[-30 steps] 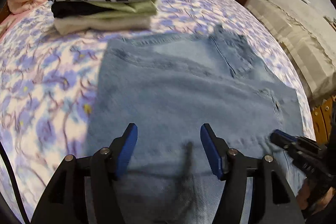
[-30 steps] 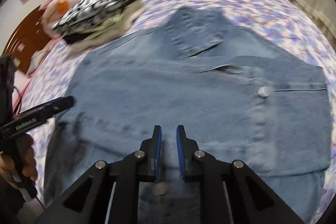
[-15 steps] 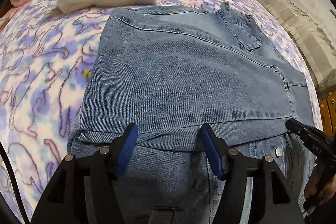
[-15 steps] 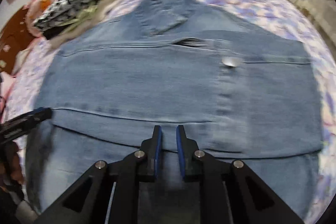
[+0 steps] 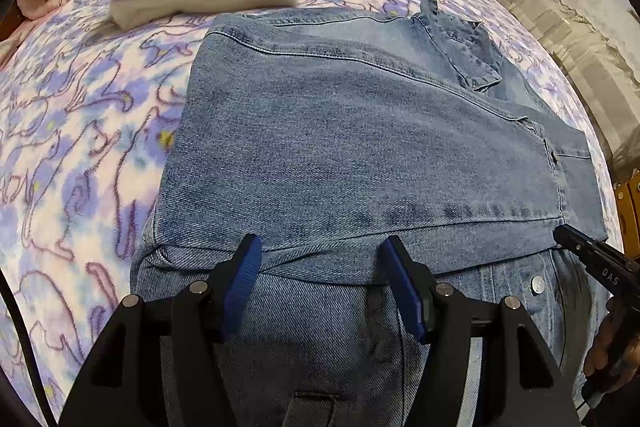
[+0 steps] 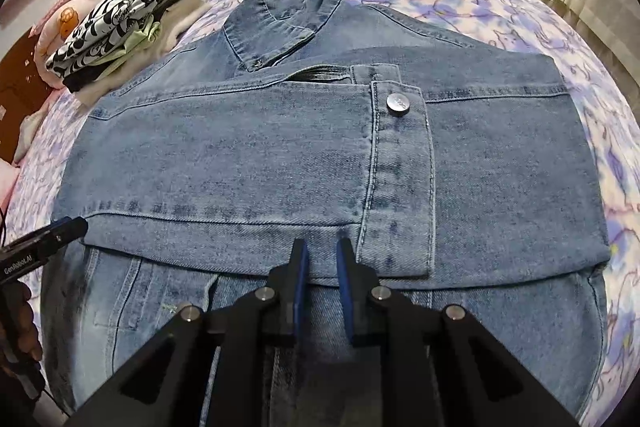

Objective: Fold large clothes

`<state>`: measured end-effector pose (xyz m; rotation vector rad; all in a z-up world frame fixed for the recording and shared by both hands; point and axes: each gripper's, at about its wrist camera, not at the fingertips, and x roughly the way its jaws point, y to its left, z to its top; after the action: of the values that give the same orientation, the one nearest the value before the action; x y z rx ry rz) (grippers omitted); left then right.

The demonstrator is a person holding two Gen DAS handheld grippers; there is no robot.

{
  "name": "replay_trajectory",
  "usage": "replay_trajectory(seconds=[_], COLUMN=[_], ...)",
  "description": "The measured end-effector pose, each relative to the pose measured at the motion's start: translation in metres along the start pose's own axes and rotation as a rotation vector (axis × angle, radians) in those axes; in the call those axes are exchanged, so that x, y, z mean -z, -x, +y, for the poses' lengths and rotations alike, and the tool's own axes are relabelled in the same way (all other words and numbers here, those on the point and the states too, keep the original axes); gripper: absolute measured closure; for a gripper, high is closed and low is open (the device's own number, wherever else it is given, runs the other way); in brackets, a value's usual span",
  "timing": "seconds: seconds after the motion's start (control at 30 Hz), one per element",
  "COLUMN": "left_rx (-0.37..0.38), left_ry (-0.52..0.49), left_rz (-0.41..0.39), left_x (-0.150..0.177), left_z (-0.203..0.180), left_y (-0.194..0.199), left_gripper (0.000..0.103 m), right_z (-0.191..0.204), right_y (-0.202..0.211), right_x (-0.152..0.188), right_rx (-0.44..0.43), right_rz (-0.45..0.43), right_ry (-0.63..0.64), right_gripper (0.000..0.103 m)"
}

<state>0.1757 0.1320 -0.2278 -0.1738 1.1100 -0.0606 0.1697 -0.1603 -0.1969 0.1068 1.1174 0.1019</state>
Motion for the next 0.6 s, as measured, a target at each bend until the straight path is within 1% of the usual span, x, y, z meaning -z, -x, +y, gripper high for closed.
replay_trajectory(seconds=[0.17,0.23,0.33,0.5,0.6], left_rx=[-0.005,-0.003,0.025,0.032,0.042], left_ry=[0.0,-0.001,0.004,-0.017,-0.028], left_rz=[0.016,0.025,0.044,0.024,0.008], left_x=[0.003,0.006,0.012,0.018,0.021], left_z=[-0.003,-0.004,-0.004,-0.01,-0.013], left_y=[0.003,0.007,0.015,0.041,0.062], left_gripper=[0.035,0.035,0.035,0.035,0.034], right_z=[-0.004,-0.004,-0.005,-0.004,-0.002], right_y=[0.002,0.004,0.011,0.037,0.064], right_x=[-0.002,-0.003,-0.001,0.005,0.008], right_rx=[-0.023,-0.028,-0.044,-0.036,-0.039], right_rz=[0.024,0.042,0.068,0.067,0.043], right_ry=[-0.039,-0.051,-0.075,-0.054,-0.03], right_gripper=[0.088,0.087,0.084,0.084,0.082])
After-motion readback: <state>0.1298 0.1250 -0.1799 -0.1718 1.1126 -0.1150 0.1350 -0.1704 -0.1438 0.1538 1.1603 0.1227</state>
